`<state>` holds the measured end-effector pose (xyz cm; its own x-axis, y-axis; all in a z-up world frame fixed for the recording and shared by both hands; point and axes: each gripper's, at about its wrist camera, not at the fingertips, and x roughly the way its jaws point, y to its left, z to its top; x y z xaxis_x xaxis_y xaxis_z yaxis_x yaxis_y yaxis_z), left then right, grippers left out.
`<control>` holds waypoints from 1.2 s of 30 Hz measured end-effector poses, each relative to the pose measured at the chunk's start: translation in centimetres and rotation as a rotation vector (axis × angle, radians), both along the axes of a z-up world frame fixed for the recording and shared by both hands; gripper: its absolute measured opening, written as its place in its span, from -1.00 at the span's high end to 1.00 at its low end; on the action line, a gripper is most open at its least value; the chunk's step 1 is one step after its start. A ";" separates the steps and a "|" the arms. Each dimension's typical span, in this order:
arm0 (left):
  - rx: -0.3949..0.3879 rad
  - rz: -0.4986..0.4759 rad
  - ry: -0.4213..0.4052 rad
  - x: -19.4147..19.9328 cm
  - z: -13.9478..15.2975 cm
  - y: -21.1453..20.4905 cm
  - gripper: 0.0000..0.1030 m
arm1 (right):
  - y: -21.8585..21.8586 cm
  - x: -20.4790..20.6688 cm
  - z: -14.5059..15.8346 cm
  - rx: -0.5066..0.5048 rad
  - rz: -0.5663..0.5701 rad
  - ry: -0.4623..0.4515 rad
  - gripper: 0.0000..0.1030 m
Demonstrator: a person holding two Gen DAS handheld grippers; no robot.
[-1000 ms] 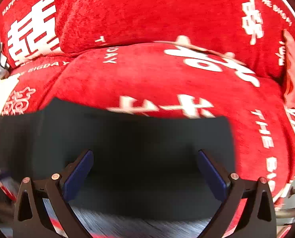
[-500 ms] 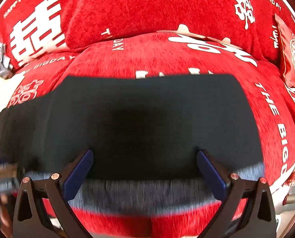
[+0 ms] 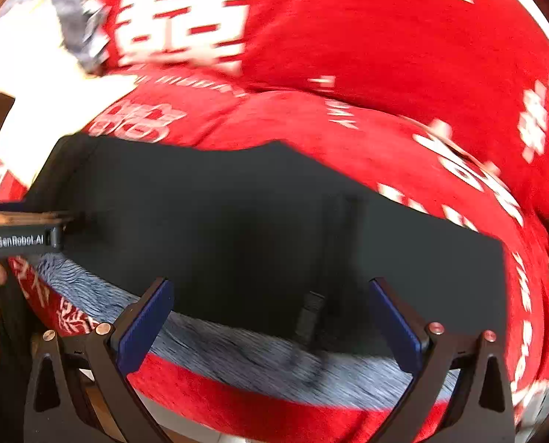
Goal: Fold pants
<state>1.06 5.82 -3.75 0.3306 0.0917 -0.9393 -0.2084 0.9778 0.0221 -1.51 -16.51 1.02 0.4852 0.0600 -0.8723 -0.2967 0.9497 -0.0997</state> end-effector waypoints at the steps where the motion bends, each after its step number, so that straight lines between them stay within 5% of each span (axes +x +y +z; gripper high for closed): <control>1: 0.010 0.008 0.000 -0.2 -0.3 0.6 -1.00 | 0.6 0.3 -0.8 0.001 0.008 0.023 -1.00; 4: 0.003 0.007 0.000 -0.3 -0.5 1.8 -1.00 | 1.4 2.6 -3.2 0.012 -0.020 0.099 -1.00; 11: -0.083 0.026 0.023 -1.0 -1.7 4.5 -1.00 | 2.9 8.2 -2.0 0.036 -0.003 0.094 -1.00; 17: -0.117 -0.017 0.017 -1.0 -2.1 5.2 -1.00 | 8.9 11.4 -2.0 0.113 0.311 0.218 -1.00; 22: -0.194 -0.050 0.013 -1.4 -2.3 6.6 -1.00 | 15.4 12.8 -3.9 0.029 0.586 0.298 -1.00; 28: -0.189 -0.107 0.005 -1.8 -2.2 6.2 -1.00 | 16.2 15.5 -6.6 0.196 0.627 0.548 -0.99; 30: -0.206 -0.137 0.008 -1.7 -2.1 6.5 -1.00 | 16.3 15.3 -6.1 0.198 0.669 0.574 -0.88; 34: -0.268 -0.200 -0.001 -1.8 -1.5 7.6 -1.00 | 15.5 13.8 -3.2 0.189 0.759 0.507 0.34; 36: -0.272 -0.234 -0.022 -1.6 -1.1 8.3 -1.00 | 14.7 12.9 -1.6 0.200 0.783 0.469 0.55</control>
